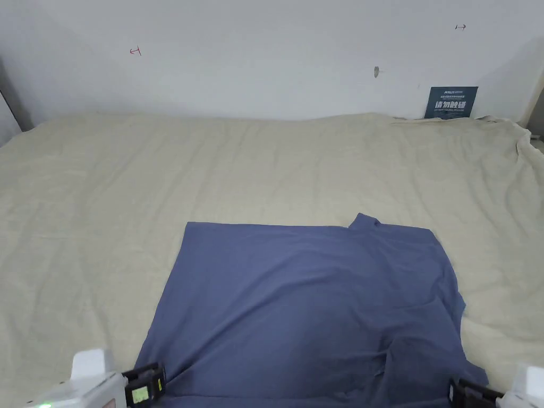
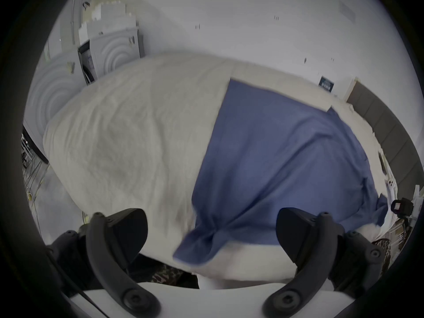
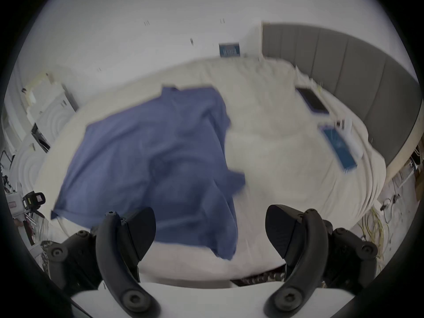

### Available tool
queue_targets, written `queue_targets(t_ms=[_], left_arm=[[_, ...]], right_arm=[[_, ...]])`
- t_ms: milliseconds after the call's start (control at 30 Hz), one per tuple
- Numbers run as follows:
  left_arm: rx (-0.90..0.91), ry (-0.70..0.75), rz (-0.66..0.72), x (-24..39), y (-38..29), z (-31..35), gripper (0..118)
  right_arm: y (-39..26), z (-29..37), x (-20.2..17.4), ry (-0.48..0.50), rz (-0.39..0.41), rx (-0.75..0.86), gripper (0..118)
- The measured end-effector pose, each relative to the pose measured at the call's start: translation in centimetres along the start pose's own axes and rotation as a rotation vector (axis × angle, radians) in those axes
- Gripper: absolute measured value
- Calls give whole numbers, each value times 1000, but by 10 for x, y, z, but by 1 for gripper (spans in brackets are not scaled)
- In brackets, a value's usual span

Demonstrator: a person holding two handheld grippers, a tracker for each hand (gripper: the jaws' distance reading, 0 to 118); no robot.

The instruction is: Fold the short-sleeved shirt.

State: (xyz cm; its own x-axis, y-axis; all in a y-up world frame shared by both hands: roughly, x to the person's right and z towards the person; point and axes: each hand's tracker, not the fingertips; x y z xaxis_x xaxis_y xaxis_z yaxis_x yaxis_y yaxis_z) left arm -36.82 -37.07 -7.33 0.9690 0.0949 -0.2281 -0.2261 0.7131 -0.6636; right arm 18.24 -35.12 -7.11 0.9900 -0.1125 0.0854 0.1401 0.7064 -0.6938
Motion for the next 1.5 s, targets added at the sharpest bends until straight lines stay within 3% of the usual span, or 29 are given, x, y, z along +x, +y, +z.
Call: queue_targets(t_ms=[267, 400, 467, 567, 633, 700, 733, 1000, 1167, 1267, 1300, 1333, 1400, 1500], left_arm=[[221, -44, -1, 22, 59, 37, 115], [298, -19, -46, 37, 69, 44, 114], [335, -26, -55, 43, 69, 47, 108], [385, -49, -63, 48, 62, 49, 76], [389, -48, -75, 51, 58, 47, 36], [382, -59, -85, 52, 56, 45, 6], [375, -64, -87, 52, 55, 44, 0], [287, -74, -105, 43, 53, 40, 0], [92, -62, -67, 22, 50, 26, 0], [1, -21, -61, 9, 41, 16, 30], [-28, -33, -51, 3, 36, 13, 52], [-56, -40, -42, -2, 32, 9, 63], [-117, -47, -29, -10, 23, 2, 68], [-171, -16, -33, -18, 7, -7, 93]], right_arm=[[61, 63, -30, 40, 61, 320, 99], [70, 77, -43, -19, 108, 441, 99], [71, 79, -47, -41, 129, 477, 98], [69, 81, -50, -48, 132, 499, 74], [67, 80, -51, -43, 129, 503, 39], [66, 80, -52, -45, 126, 505, 0], [64, 81, -53, -53, 131, 514, 0], [64, 81, -52, -47, 138, 505, 0], [64, 77, -49, -43, 135, 487, 0], [62, 74, -48, -44, 133, 475, 0], [62, 72, -48, -46, 133, 470, 0], [61, 71, -47, -46, 132, 464, 0], [59, 69, -46, -48, 130, 454, 0], [57, 66, -45, -51, 126, 439, 0]])
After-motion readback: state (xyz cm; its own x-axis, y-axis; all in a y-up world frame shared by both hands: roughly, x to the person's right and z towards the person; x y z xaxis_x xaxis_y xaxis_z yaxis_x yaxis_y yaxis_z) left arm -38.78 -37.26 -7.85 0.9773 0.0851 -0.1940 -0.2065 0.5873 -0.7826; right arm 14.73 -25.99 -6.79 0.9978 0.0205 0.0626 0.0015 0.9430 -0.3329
